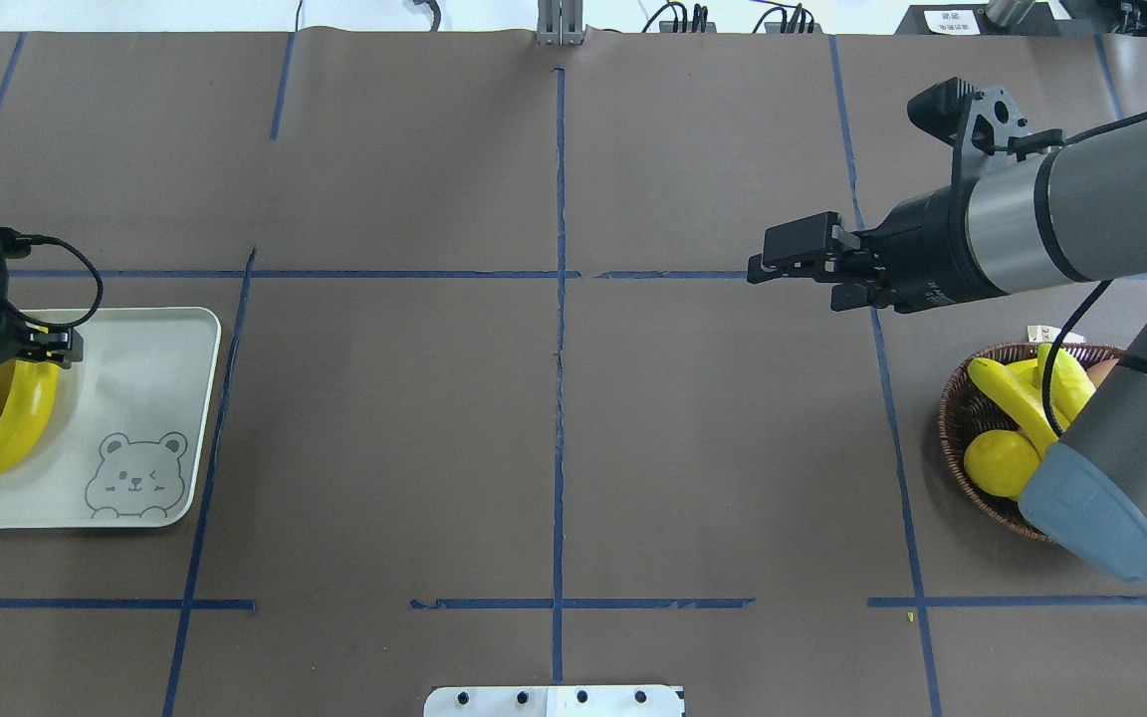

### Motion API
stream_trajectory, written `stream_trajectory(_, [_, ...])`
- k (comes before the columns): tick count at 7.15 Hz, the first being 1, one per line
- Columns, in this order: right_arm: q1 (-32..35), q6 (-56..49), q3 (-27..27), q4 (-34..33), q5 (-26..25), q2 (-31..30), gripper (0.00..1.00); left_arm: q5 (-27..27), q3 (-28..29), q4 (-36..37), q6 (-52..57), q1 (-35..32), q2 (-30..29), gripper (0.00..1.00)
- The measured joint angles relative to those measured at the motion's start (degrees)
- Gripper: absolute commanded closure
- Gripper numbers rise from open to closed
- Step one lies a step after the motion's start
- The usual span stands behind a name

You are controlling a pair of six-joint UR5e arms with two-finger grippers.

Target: Transfer all bananas from basket to plate

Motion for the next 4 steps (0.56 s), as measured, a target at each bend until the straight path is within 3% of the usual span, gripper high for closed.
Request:
stream_trajectory(2, [1.29, -1.65, 0.83, -0.01, 0.27, -2.58, 0.0, -5.02, -3.41, 0.58, 1.8, -3.35, -0.51, 0.01])
stream_trajectory(4, [2.75, -7.96, 2.32, 0.13, 0.19, -11.65, 0.0, -10.15, -6.64, 0.88, 0.78, -4.25, -2.01, 0.01])
